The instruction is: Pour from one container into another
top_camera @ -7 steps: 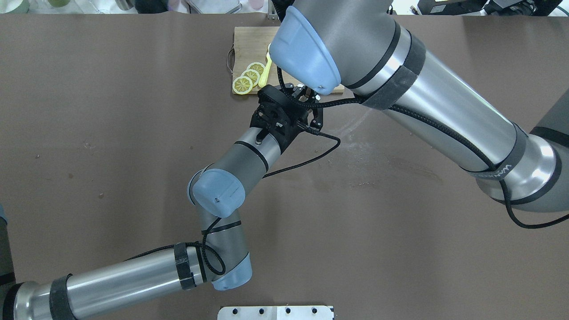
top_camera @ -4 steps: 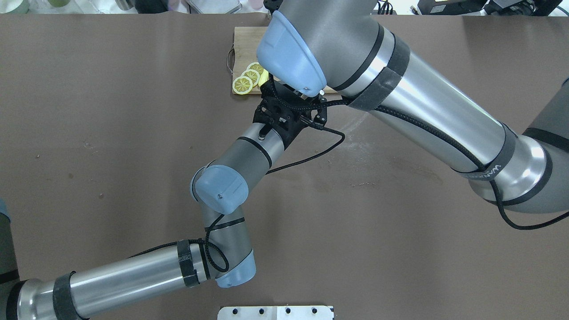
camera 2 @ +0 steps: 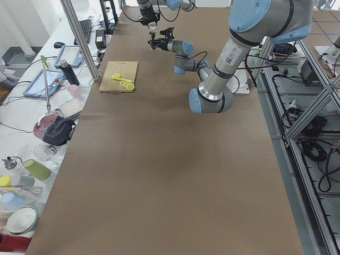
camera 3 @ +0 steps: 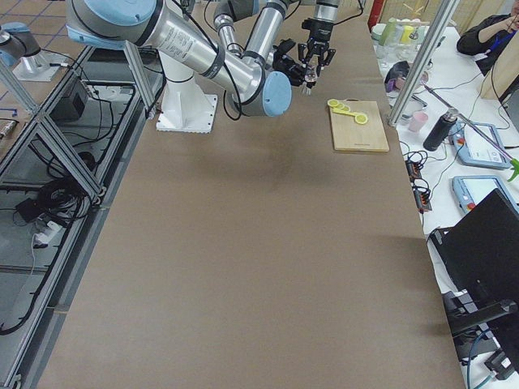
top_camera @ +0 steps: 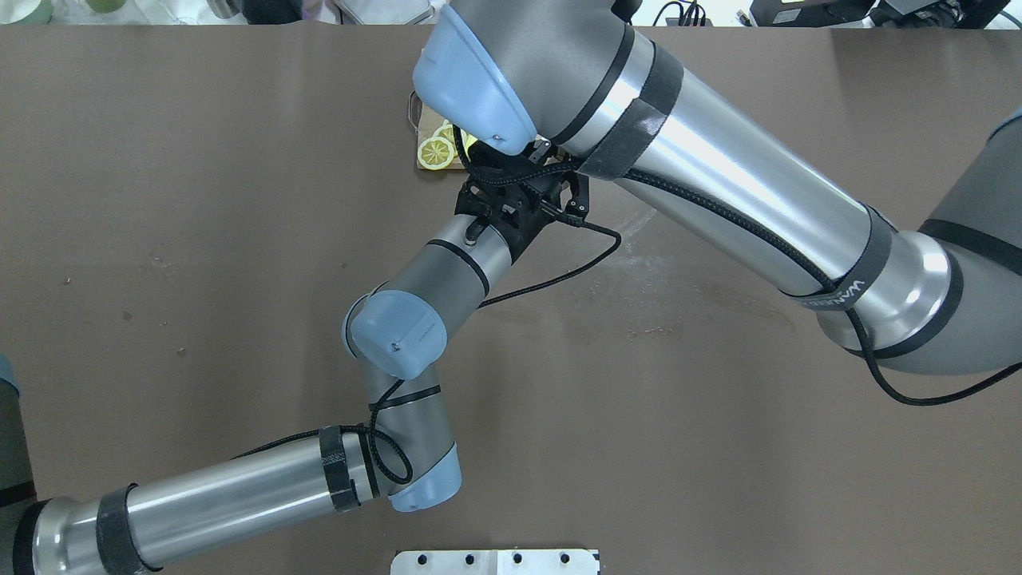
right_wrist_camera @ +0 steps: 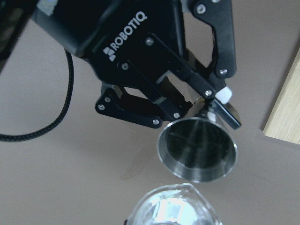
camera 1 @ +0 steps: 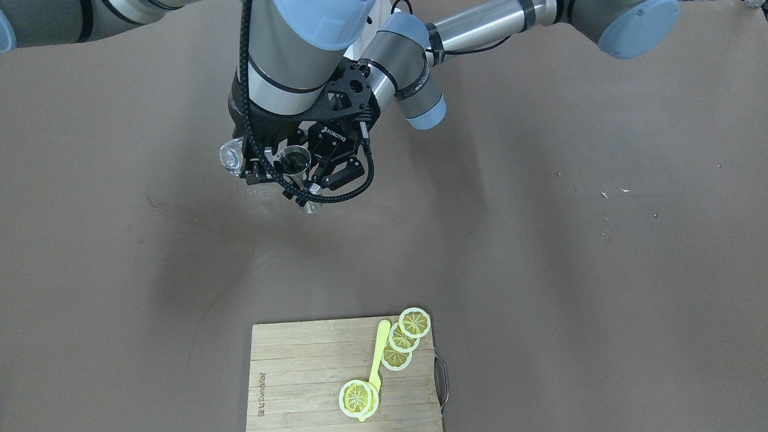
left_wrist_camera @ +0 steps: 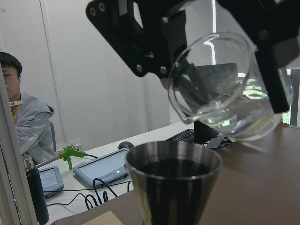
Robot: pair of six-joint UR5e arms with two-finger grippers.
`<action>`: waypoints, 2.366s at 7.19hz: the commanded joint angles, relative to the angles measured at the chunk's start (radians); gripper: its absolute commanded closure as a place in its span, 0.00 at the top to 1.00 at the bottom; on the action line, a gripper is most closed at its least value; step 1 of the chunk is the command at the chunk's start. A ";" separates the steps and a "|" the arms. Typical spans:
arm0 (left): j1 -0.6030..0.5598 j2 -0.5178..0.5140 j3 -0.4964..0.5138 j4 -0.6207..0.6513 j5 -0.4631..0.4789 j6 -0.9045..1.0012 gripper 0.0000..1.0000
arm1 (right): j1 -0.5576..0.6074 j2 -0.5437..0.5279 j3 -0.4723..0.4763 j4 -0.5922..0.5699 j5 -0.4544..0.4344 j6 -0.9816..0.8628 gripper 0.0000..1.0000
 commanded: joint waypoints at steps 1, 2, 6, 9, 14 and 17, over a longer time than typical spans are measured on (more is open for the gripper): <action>-0.003 0.000 0.000 0.000 -0.001 0.001 0.00 | -0.009 0.043 -0.065 -0.032 -0.016 -0.021 0.00; -0.003 0.000 0.000 0.000 -0.001 0.001 0.00 | -0.010 0.065 -0.097 -0.043 -0.019 -0.035 0.00; -0.010 0.000 0.000 0.000 -0.003 0.001 0.00 | -0.029 0.123 -0.189 -0.118 -0.066 -0.067 0.00; -0.013 -0.002 0.000 0.000 -0.003 0.001 0.00 | -0.037 0.146 -0.252 -0.120 -0.083 -0.072 0.00; -0.013 -0.002 0.000 -0.002 -0.015 0.001 0.00 | -0.022 0.150 -0.222 -0.117 -0.077 -0.096 0.00; -0.013 -0.002 0.000 -0.002 -0.015 0.001 0.00 | 0.007 0.101 -0.127 -0.032 -0.053 -0.095 0.00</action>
